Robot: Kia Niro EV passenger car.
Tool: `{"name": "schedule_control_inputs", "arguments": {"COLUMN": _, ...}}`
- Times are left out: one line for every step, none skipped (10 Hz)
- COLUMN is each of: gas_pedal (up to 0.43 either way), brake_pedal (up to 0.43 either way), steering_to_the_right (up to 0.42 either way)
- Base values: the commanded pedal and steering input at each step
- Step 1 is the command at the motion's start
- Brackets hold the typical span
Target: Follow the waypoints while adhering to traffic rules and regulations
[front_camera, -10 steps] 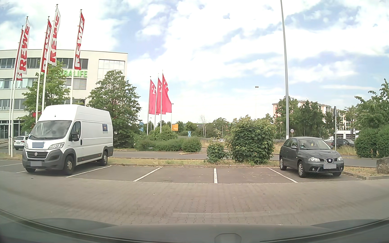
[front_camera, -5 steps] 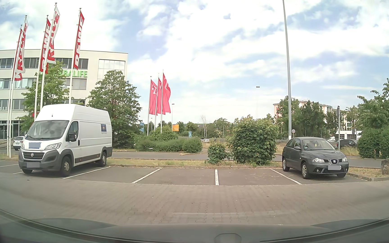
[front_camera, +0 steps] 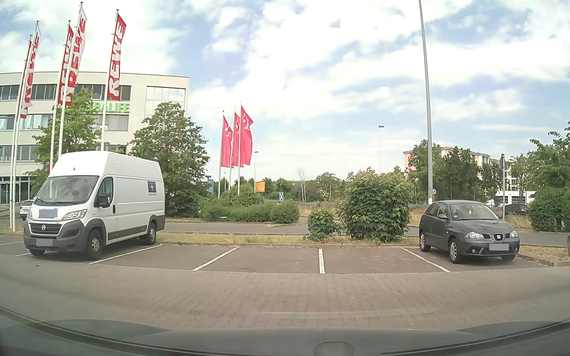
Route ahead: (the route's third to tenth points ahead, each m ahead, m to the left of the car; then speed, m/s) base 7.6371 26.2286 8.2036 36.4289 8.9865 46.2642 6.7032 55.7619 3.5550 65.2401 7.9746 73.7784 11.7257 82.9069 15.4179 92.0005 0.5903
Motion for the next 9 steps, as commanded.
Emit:
{"name": "schedule_control_inputs", "arguments": {"gas_pedal": 0.0, "brake_pedal": 0.03, "steering_to_the_right": -0.203}}
{"name": "schedule_control_inputs", "arguments": {"gas_pedal": 0.0, "brake_pedal": 0.024, "steering_to_the_right": -0.239}}
{"name": "schedule_control_inputs", "arguments": {"gas_pedal": 0.047, "brake_pedal": 0.03, "steering_to_the_right": -0.277}}
{"name": "schedule_control_inputs", "arguments": {"gas_pedal": 0.098, "brake_pedal": 0.024, "steering_to_the_right": -0.31}}
{"name": "schedule_control_inputs", "arguments": {"gas_pedal": 0.098, "brake_pedal": 0.024, "steering_to_the_right": -0.342}}
{"name": "schedule_control_inputs", "arguments": {"gas_pedal": 0.098, "brake_pedal": 0.024, "steering_to_the_right": -0.369}}
{"name": "schedule_control_inputs", "arguments": {"gas_pedal": 0.087, "brake_pedal": 0.024, "steering_to_the_right": -0.388}}
{"name": "schedule_control_inputs", "arguments": {"gas_pedal": 0.067, "brake_pedal": 0.024, "steering_to_the_right": -0.411}}
{"name": "schedule_control_inputs", "arguments": {"gas_pedal": 0.067, "brake_pedal": 0.03, "steering_to_the_right": -0.432}}
